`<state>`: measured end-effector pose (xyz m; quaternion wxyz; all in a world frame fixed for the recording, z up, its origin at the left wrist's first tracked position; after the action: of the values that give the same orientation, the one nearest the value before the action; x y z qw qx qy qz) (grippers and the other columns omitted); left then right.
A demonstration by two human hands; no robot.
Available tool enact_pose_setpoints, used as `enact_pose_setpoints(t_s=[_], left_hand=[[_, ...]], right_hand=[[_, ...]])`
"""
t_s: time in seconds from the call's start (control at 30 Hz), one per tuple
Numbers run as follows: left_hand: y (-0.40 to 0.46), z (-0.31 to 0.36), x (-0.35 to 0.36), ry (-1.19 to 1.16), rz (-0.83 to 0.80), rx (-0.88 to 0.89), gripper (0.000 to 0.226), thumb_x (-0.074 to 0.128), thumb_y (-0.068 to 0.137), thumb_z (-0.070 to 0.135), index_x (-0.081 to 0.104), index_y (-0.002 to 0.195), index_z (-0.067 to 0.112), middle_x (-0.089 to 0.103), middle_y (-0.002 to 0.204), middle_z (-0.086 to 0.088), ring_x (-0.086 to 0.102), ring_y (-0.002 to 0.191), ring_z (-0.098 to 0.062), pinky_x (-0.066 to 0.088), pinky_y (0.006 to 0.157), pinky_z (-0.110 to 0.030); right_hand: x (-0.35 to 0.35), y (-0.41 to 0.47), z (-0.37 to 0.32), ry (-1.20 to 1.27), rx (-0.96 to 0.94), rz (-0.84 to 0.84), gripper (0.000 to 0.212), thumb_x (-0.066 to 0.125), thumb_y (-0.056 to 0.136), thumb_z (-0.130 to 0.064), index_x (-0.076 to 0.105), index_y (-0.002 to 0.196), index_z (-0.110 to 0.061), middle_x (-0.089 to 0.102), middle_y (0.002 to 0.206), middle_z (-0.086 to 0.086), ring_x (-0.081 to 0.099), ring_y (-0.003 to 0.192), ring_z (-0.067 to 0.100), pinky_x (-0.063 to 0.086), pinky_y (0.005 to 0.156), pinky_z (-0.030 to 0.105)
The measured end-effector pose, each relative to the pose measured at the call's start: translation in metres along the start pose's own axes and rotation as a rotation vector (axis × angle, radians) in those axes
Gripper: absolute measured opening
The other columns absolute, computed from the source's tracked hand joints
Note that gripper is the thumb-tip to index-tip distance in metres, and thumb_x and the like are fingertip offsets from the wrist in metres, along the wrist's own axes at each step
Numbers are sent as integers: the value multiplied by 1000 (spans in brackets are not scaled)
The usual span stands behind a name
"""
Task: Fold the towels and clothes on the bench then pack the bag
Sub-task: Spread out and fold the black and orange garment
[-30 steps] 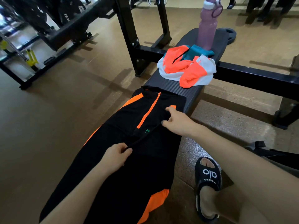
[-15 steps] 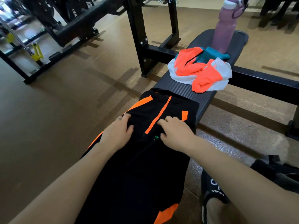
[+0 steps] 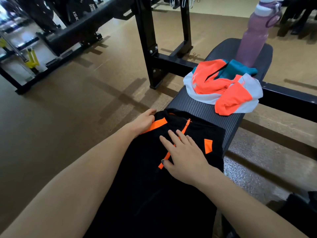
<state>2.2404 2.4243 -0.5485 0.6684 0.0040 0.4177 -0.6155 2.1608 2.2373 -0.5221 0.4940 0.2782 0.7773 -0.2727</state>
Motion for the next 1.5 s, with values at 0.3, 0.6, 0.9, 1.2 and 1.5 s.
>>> enact_pose_setpoints(t_s=[0.3, 0.6, 0.9, 1.2, 1.5], left_hand=[[13, 5, -25, 281, -84, 134, 13, 60, 85, 23, 66, 94, 16, 69, 96, -5, 65, 94, -22, 53, 82, -40], [-19, 12, -49, 819, -237, 266, 22, 64, 86, 28, 62, 107, 27, 66, 96, 8, 65, 90, -12, 57, 80, -36], [-47, 0, -94, 1300, -135, 217, 41, 62, 90, 39, 62, 129, 25, 69, 106, 2, 65, 98, -20, 55, 80, -35], [-84, -20, -106, 1407, -94, 273, 39, 57, 89, 18, 45, 126, 20, 59, 99, 1, 63, 91, -20, 56, 78, -35], [-143, -30, -118, 1460, 58, 127, 22, 47, 95, 26, 54, 117, 24, 61, 101, 3, 65, 86, -19, 56, 71, -33]], right_hand=[[2, 15, 7, -34, 8, -48, 74, 42, 99, -51, 6, 160, -31, 0, 168, 6, -6, 154, 27, 2, 125, 45], [9, 15, 13, -39, 64, -113, 73, 39, 100, -54, 7, 160, -29, -6, 168, 1, -10, 154, 24, 2, 125, 50], [8, 16, 20, -36, 159, -134, 76, 38, 99, -56, 3, 160, -29, -11, 167, 4, -12, 154, 26, 2, 124, 52], [6, 18, 26, -42, 190, -163, 76, 37, 97, -58, 2, 160, -32, -12, 167, 4, -13, 153, 27, 2, 124, 53], [4, 18, 28, -38, 214, -192, 77, 37, 98, -56, -3, 159, -32, -13, 167, 5, -15, 153, 28, 0, 123, 54]])
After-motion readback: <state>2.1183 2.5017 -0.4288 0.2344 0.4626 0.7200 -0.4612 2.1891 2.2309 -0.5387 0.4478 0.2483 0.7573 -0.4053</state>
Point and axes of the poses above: each hand's wrist, its own y-axis towards the middle knuckle, its own x-axis out of the palm, z = x × y, the point moved 5 cm from there along y, towards the middle knuckle
